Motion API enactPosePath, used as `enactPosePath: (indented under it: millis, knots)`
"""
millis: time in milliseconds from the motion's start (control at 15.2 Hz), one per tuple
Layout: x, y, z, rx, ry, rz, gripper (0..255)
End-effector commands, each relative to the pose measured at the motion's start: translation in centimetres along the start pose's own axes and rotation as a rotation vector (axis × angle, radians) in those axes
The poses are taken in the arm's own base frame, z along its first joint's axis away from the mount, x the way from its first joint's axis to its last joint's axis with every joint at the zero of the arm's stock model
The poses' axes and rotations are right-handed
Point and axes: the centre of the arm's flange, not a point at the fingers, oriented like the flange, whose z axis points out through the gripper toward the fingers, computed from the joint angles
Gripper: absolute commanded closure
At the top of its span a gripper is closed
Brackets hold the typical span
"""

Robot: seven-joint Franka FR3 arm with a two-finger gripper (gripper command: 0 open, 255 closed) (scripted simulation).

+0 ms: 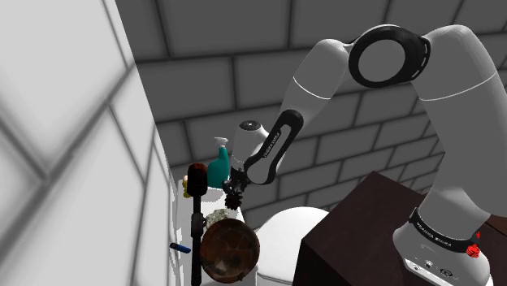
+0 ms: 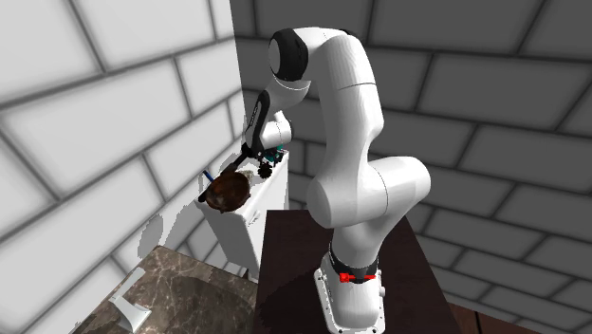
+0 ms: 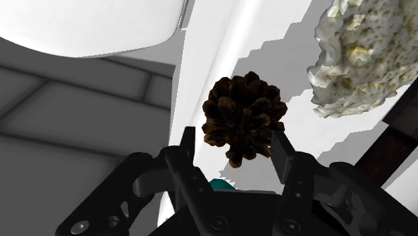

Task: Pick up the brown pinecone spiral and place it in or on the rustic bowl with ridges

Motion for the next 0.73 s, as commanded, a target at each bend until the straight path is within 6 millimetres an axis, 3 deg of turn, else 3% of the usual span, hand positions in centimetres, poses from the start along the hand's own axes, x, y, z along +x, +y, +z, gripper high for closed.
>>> enactPosePath:
  millis: [0,528,660]
  knots:
    - [0.0,0.0,0.0,0.0,0.0,0.0,255]
    - [0.0,0.0,0.0,0.0,0.0,0.0,255]
    - [0.2,-0.1,-1.0,0.0,0.0,0.0,255]
